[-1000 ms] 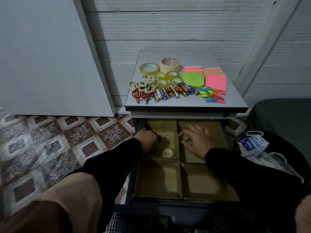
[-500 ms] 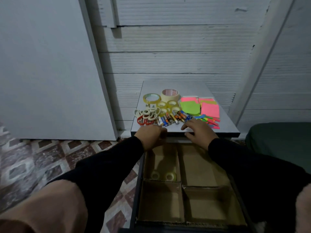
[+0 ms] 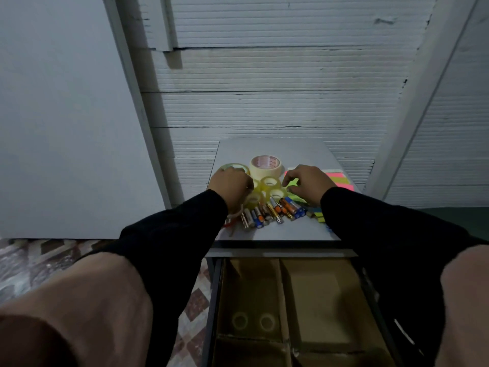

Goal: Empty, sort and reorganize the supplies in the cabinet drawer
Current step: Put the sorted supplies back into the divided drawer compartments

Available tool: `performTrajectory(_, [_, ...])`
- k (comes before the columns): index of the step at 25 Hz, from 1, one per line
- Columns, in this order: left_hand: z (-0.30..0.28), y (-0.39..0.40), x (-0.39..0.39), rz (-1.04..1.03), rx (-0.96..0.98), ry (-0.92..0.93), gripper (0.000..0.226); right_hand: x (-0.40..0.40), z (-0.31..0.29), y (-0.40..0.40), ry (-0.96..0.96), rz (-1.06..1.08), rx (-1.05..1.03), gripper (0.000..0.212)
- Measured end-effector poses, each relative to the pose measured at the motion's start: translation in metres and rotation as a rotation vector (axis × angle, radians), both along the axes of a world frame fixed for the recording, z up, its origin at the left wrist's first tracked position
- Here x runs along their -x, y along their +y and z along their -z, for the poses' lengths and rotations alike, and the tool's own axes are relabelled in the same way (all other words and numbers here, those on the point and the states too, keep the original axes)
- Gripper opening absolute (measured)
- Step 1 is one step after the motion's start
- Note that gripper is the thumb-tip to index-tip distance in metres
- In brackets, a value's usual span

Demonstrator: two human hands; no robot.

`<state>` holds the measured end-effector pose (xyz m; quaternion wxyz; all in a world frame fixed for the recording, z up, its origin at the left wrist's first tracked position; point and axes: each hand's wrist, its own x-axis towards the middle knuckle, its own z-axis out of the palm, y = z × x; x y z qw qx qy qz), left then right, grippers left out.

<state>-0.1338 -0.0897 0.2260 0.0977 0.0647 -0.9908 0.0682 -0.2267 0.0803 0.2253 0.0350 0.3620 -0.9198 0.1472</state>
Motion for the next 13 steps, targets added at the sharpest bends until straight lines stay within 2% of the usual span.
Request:
performTrajectory(5, [0.007,-0.016,0.045,-0.109,-0.02,-0.112,0.03,0.032,0.007,-0.026,0.002,-0.031,-0.11,0.029])
performTrajectory(8, [0.015,-0.018,0.065,-0.144,-0.035,-0.166,0.039,0.046,0.019,-0.04,-0.026,-0.022,-0.135,0.029])
performTrajectory(13, [0.025,-0.017,0.084,-0.198,-0.172,-0.109,0.052,0.058,0.031,-0.058,-0.007,0.036,-0.211,0.029])
